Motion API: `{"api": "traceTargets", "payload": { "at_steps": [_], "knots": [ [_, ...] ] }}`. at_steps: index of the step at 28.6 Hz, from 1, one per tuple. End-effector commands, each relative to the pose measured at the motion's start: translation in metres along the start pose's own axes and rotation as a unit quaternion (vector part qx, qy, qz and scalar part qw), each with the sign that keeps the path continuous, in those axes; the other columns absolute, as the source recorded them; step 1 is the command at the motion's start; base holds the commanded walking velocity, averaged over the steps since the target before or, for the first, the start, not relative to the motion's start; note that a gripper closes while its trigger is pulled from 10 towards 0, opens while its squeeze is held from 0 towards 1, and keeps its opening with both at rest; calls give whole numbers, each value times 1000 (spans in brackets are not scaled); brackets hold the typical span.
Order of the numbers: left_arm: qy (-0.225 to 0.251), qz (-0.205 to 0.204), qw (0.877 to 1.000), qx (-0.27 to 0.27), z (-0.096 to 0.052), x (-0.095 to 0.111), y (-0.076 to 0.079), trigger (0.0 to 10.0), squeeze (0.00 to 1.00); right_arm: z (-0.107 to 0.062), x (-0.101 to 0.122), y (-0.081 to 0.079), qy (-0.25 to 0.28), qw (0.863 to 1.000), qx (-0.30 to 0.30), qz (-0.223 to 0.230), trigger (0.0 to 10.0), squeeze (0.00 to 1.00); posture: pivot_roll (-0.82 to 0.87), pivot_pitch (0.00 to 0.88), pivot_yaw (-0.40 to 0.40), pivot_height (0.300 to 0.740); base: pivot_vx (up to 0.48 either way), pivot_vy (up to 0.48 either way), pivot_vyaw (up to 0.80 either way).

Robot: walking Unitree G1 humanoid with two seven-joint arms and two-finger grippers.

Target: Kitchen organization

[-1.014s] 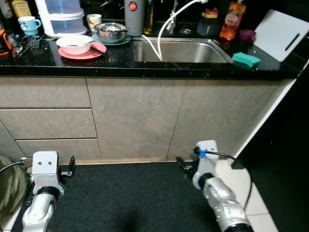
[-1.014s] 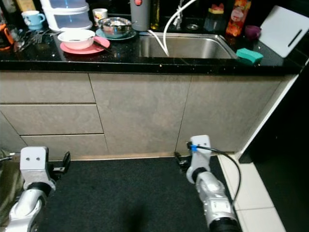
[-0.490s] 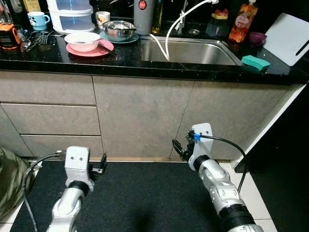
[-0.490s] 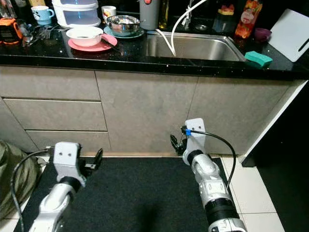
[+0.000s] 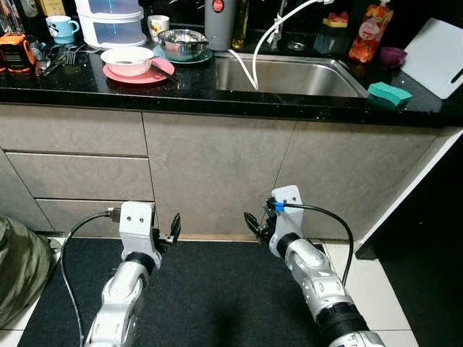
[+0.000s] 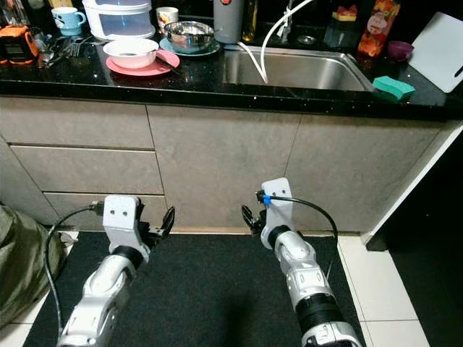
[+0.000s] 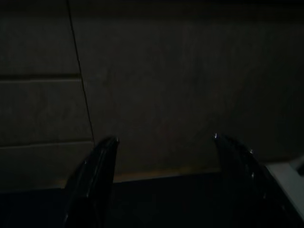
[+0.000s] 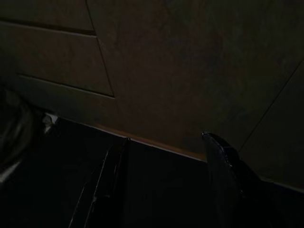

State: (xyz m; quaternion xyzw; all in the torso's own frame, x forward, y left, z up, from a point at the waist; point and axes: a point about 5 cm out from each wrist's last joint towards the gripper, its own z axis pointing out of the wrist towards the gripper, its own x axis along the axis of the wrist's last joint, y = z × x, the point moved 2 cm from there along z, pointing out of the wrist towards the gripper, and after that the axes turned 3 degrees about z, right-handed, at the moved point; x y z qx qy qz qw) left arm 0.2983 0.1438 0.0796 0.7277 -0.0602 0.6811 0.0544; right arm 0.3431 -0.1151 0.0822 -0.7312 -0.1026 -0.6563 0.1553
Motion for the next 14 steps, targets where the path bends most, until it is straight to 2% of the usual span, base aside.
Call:
{"api": "traceTargets", "payload": {
  "at_steps": [1,6,10,14],
  "knots": [
    [-19,-4,1000,-17,1,-9,8,10000,0,-1,-4,4,-7,1000,-13,22,10000,0,20,0,16,740,0,0,0],
    [-41,10,999,-22,-3,-21,6,10000,0,-4,-15,4,-14,999,-29,23,10000,0,-12,0,50,740,0,0,0],
    [-58,16,998,24,-19,-34,-15,10000,0,-11,-26,6,-36,998,-40,-28,10000,0,-16,0,82,740,0,0,0],
    [-56,14,998,38,-19,-34,-18,10000,0,-11,-27,8,-39,998,-44,-28,10000,0,-16,0,82,740,0,0,0]
  ]
}}
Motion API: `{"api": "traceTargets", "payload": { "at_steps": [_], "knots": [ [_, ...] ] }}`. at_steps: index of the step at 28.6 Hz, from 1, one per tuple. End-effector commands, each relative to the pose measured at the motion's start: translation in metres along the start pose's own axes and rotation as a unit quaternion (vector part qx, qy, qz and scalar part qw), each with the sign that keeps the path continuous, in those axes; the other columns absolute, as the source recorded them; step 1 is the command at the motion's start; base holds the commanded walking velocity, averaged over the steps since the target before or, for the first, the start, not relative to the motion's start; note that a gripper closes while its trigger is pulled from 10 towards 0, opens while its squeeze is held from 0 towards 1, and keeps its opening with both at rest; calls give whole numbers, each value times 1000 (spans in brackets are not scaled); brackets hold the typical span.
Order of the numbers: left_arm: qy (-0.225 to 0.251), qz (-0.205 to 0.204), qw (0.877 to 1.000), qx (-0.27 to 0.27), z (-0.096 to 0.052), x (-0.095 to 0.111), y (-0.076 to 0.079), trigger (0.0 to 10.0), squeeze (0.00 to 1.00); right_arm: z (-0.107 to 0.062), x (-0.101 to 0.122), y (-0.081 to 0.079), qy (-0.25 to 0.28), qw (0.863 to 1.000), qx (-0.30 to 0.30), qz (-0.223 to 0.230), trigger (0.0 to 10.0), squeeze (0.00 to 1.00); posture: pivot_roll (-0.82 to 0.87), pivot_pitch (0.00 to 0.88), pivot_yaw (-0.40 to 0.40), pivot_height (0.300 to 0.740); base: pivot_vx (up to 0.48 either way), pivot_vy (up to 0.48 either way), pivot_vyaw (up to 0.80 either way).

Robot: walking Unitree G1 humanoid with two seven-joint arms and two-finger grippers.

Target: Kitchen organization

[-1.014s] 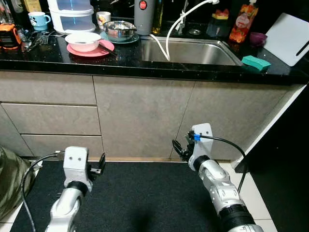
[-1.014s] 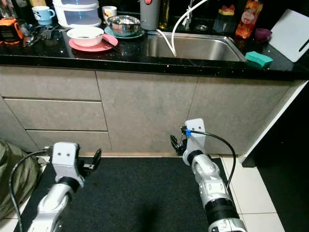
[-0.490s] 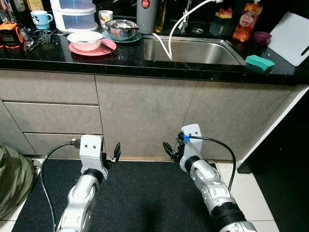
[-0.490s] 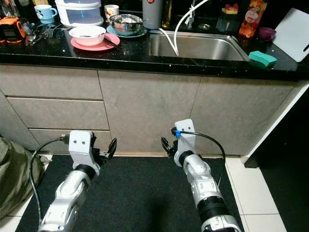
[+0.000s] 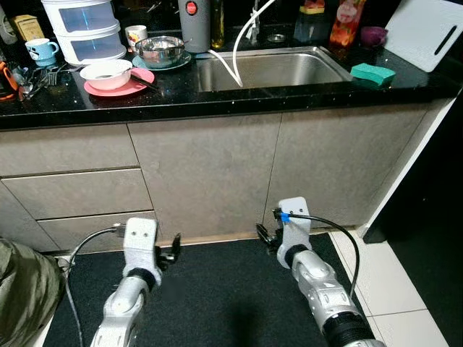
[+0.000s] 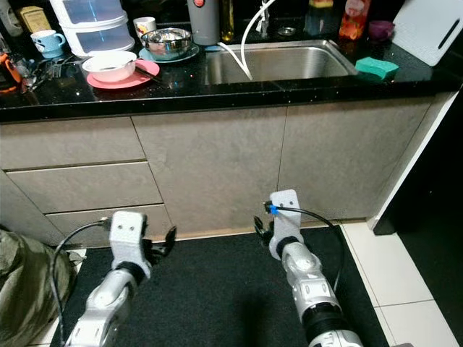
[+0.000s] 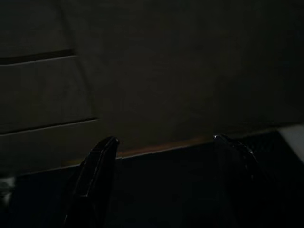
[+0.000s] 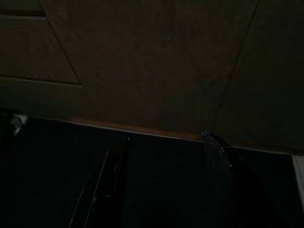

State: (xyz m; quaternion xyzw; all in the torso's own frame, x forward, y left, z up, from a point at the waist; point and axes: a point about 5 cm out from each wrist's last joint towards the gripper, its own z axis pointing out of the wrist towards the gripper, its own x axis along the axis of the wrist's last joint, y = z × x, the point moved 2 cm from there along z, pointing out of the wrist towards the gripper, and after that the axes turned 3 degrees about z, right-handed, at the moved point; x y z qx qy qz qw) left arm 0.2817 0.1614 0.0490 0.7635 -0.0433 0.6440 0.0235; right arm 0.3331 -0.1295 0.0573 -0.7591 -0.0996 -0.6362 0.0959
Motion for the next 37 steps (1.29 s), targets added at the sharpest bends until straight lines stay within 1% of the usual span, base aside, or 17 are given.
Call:
{"api": "traceTargets", "payload": {
  "at_steps": [1,6,10,12,14,17,23,26,30,34,35,37],
  "knots": [
    [-4,5,1000,21,-1,-4,-8,10000,0,2,-5,-3,-10,1000,4,-4,10000,0,-4,0,82,740,0,0,0],
    [-7,5,999,33,1,-6,-12,10000,0,3,-10,-1,-26,1000,6,-10,10000,0,-3,0,97,740,0,0,0],
    [-13,-15,999,50,3,-9,-25,10000,0,5,-11,2,-26,999,-4,39,10000,0,-5,0,111,740,0,0,0],
    [-13,-15,999,50,3,-9,-26,10000,0,6,-10,1,-26,999,-3,40,10000,0,-4,0,112,740,0,0,0],
    [-12,-18,998,56,5,-8,-30,10000,0,11,-8,-2,-26,999,1,27,10000,0,-1,0,118,740,0,0,0],
    [-11,-20,998,60,6,-8,-33,10000,0,12,-7,-4,-26,999,4,27,10000,0,0,0,118,740,0,0,0],
    [-10,-22,998,60,8,-9,-34,10000,0,13,-7,-5,-24,999,10,32,10000,0,-7,0,119,740,0,0,0],
    [-8,-25,998,58,10,-8,-33,10000,0,14,-8,-5,-27,999,12,26,10000,0,-8,0,119,740,0,0,0],
    [-6,-32,998,54,12,-7,-32,10000,0,14,-8,-5,-30,999,14,19,10000,0,-5,0,116,740,0,0,723],
    [0,-37,998,52,15,-4,-30,10000,0,14,-8,-3,-31,999,15,22,10000,0,12,0,91,740,0,0,800],
    [3,-39,998,50,15,-3,-27,10000,0,14,-8,-2,-32,999,17,23,10000,0,37,0,62,740,0,0,800],
    [8,-40,998,48,15,-2,-25,10000,0,14,-8,-1,-33,999,21,23,10000,0,47,0,48,740,0,0,800]
  ]
}}
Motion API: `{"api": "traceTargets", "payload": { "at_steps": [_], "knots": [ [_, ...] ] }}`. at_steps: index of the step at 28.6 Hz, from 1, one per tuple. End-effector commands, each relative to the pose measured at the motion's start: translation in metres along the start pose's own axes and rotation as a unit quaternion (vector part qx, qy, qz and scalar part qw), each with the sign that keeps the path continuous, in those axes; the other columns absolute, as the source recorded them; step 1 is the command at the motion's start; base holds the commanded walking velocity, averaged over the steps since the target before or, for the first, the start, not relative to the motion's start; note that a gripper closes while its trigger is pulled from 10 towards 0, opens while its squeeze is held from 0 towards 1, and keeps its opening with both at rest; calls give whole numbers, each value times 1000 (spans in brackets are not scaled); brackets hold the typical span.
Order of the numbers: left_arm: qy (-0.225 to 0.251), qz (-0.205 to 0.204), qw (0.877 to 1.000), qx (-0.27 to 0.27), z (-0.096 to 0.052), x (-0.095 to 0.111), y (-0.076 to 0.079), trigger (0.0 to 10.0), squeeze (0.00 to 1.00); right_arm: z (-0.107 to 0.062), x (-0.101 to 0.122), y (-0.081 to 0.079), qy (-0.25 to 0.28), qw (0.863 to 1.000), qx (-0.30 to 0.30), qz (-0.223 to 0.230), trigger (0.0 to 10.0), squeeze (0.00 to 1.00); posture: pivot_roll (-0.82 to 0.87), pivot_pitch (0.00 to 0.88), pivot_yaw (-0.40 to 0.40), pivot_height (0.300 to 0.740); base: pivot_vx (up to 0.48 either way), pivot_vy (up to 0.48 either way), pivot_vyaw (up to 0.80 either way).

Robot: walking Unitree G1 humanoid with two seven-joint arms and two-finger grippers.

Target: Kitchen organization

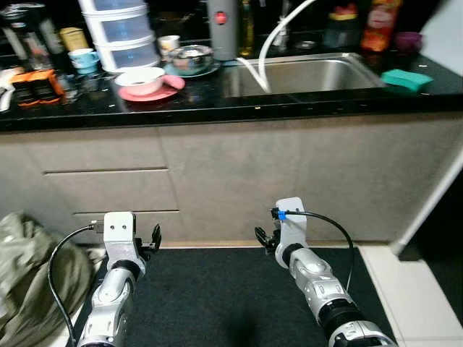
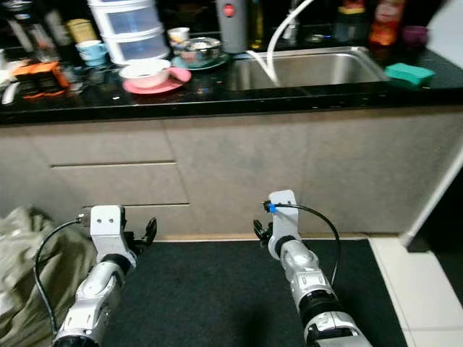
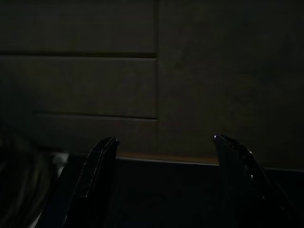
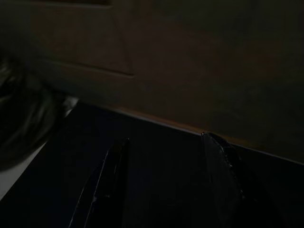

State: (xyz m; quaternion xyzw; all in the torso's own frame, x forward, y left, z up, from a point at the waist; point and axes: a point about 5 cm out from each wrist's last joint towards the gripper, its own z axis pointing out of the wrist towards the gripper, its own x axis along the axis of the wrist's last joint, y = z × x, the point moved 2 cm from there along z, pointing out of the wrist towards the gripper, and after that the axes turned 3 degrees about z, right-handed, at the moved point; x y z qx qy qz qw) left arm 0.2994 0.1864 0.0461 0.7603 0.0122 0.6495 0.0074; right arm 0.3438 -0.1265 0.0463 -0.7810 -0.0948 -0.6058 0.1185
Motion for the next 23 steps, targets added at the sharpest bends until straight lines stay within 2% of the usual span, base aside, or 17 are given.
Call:
{"api": "traceTargets", "payload": {
  "at_steps": [1,7,9,11,16,20,23],
  "knots": [
    [3,-10,1000,0,-1,-1,2,10000,0,1,0,-1,0,1000,7,2,10000,0,58,0,35,740,0,0,794],
    [11,-17,1000,10,-1,3,-1,10000,0,0,1,1,3,1000,10,11,10000,0,78,0,15,740,0,0,784],
    [14,-17,1000,10,-2,4,-2,10000,0,0,3,0,12,1000,13,16,10000,0,80,0,19,740,0,0,0],
    [22,-10,1000,9,-2,8,-3,10000,0,-1,10,1,37,998,12,40,10000,0,84,0,24,740,0,0,0],
    [32,-11,999,-12,-4,13,-1,10000,0,-1,14,3,50,998,9,49,10000,0,87,0,22,740,0,0,0],
    [39,-16,999,-25,-4,16,7,10000,0,1,26,-5,77,995,28,57,10000,0,82,0,24,740,0,0,0],
    [35,-26,998,-36,-4,13,16,10000,0,2,35,-11,94,993,43,57,10000,0,80,0,21,740,336,0,0]
  ]
}}
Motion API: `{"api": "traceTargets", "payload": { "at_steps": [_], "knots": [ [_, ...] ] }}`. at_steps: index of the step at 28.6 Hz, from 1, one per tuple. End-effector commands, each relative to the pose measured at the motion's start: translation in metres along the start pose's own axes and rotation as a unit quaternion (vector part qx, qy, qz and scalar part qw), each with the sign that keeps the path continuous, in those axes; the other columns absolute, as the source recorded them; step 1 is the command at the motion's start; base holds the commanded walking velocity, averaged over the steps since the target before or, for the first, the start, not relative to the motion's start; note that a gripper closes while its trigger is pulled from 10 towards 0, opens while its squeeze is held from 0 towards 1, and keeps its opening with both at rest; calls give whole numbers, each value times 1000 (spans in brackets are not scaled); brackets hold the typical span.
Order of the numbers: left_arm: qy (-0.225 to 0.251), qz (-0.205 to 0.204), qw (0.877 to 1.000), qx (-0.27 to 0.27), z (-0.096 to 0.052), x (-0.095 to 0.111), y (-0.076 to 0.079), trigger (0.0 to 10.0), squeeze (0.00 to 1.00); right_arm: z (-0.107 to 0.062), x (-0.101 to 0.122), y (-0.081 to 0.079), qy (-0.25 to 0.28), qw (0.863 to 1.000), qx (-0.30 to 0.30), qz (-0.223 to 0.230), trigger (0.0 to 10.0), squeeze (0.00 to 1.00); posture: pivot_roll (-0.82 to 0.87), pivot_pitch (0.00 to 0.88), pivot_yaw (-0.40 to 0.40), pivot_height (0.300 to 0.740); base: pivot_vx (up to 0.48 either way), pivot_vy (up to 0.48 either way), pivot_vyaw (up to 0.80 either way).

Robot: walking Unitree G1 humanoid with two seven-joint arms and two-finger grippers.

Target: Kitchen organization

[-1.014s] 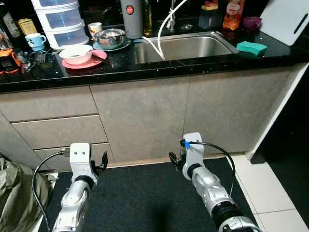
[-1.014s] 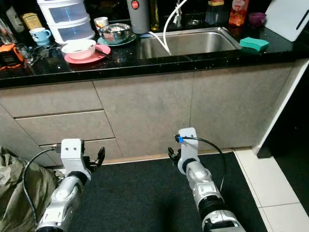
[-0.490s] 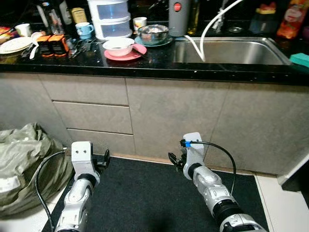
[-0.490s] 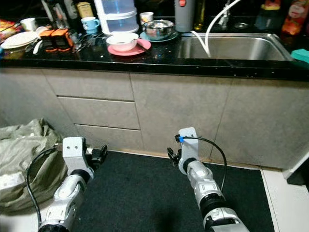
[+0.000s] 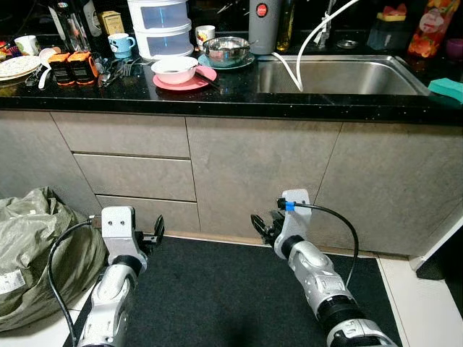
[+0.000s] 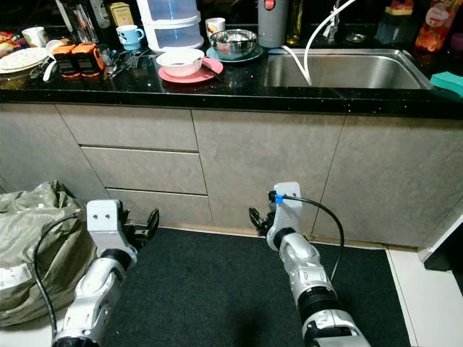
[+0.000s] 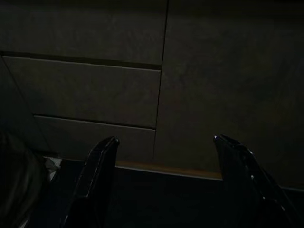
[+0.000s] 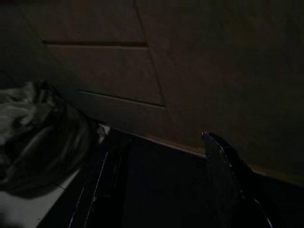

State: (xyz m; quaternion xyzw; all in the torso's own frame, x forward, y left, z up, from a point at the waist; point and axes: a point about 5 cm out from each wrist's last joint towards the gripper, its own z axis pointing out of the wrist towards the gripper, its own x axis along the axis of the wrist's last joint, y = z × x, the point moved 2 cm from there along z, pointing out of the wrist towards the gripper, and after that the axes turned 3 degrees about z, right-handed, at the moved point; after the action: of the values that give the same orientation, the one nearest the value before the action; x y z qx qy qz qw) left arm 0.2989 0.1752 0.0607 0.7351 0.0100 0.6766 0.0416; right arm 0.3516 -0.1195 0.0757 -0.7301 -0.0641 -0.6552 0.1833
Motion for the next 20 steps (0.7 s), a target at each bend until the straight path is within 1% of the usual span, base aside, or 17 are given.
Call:
{"api": "traceTargets", "payload": {
  "at_steps": [1,4,6,8,13,17,20],
  "knots": [
    [-2,-8,1000,-10,-1,-2,7,10000,0,1,6,-6,18,1000,12,5,10000,0,80,0,21,740,352,0,0],
    [-6,-14,1000,-21,-1,-3,14,10000,0,4,17,-10,39,999,27,15,10000,0,78,0,20,740,369,0,0],
    [-6,-15,1000,-23,-1,-3,15,10000,0,4,20,-12,47,998,32,18,10000,0,78,0,20,740,371,0,0],
    [-7,-12,1000,-23,-1,-3,15,10000,0,7,29,-15,56,997,45,27,10000,0,80,0,19,740,384,0,0],
    [-7,-14,1000,-27,0,-3,17,10000,0,8,32,-19,61,996,56,33,10000,0,82,0,19,740,418,0,0],
    [-11,-14,999,-36,2,-4,22,10000,0,8,35,-22,66,995,62,36,10000,0,83,0,28,740,450,0,0],
    [-11,-12,999,-36,2,-4,23,10000,0,7,36,-23,67,995,68,40,10000,0,87,0,30,740,453,0,760]
  ]
}}
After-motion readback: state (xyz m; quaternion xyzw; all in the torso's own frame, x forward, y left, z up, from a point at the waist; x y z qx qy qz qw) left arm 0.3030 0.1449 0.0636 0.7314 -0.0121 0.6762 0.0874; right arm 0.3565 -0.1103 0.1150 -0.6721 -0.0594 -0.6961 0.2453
